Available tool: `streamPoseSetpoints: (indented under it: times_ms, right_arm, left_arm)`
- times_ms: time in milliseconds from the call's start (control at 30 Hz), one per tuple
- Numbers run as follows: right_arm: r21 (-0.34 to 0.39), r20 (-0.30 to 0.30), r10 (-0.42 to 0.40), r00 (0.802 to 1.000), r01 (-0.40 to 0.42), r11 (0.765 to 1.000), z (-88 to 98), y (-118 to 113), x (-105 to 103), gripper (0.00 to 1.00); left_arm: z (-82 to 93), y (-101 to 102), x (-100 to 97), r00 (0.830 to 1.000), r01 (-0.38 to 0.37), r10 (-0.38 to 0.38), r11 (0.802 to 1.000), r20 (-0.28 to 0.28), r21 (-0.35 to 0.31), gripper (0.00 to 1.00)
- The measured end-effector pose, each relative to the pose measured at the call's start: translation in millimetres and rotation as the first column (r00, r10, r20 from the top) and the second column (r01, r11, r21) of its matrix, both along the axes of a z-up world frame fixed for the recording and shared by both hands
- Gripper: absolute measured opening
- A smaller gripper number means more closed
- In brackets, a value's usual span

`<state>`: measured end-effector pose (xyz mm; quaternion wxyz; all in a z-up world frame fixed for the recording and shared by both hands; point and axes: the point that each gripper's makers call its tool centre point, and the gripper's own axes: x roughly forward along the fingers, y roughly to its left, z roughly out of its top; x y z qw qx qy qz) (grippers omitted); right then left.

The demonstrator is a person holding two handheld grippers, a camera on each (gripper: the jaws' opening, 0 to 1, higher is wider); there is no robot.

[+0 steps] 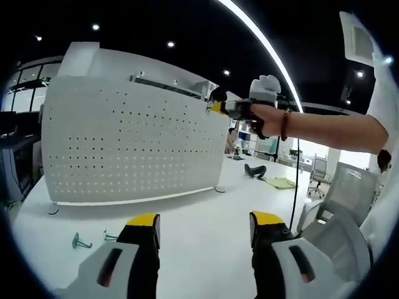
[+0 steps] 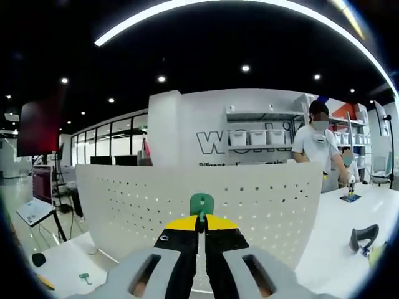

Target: Insert the hook assembly into the mounting plate slot until the hook locks in place.

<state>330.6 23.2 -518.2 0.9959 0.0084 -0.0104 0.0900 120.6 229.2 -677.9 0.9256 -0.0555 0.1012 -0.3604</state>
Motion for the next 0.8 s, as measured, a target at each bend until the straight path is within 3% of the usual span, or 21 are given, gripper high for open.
streamPoseSetpoints:
  times_ms: [800]
  right_arm:
    - [-0.035,-0.002,-0.016,1.0,0.016,0.999,1.3,4,37,0.01]
  left_arm:
    - [-5.6,11,1.5,1.0,-0.006,0.007,1.0,-0.015,0.009,0.6]
